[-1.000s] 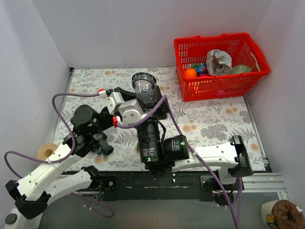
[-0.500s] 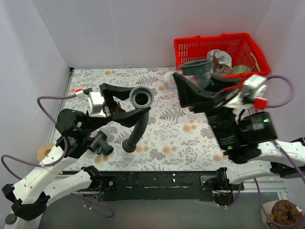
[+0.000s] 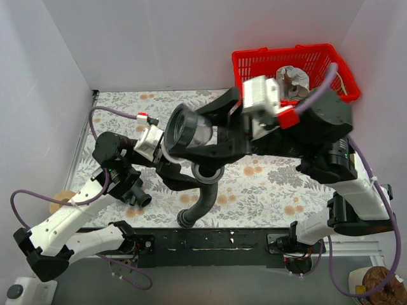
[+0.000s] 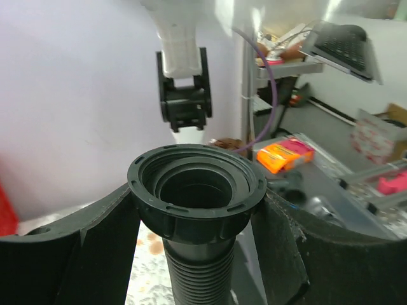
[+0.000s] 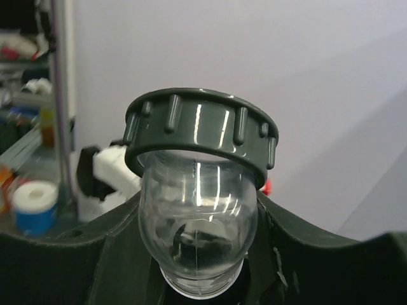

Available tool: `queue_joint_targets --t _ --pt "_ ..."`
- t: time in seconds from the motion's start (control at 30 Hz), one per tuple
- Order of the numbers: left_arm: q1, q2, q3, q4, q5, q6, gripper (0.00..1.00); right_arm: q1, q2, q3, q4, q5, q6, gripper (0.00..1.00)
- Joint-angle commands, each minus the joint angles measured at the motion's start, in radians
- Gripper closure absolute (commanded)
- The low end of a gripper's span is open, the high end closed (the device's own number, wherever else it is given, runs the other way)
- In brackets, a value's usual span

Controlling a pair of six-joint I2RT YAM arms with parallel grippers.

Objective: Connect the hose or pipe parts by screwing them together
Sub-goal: Install the adaptor on the pipeline.

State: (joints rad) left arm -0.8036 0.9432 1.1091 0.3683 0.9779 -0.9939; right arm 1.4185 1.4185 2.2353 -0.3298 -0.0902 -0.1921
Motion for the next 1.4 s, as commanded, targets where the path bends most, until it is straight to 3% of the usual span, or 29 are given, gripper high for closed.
queue_joint_targets --t 0.0,0.23,0.63,0.93,1.37 --pt "-0.003 0.032 0.061 0.084 0.172 -0.149 0.98 -0.078 0.005 0.055 -0.291 -0.379 0.063 0.99" --pt "-0.003 0.040 0.077 0.104 0.261 -0.224 0.98 -0.087 -0.038 -0.029 -0.380 -0.416 0.045 0.99" --pt "-0.003 0.025 0.038 0.101 0.234 -0.221 0.99 -0.087 -0.055 -0.068 -0.448 -0.347 0.049 0.99" --pt "-0.003 0.034 0.055 0.060 0.226 -0.212 0.99 -0.087 0.054 0.070 -0.664 -0.229 0.019 0.99" --pt "-0.003 0.022 0.014 0.066 0.137 -0.167 0.99 -0.087 0.028 0.049 -0.710 -0.151 0.017 0.99"
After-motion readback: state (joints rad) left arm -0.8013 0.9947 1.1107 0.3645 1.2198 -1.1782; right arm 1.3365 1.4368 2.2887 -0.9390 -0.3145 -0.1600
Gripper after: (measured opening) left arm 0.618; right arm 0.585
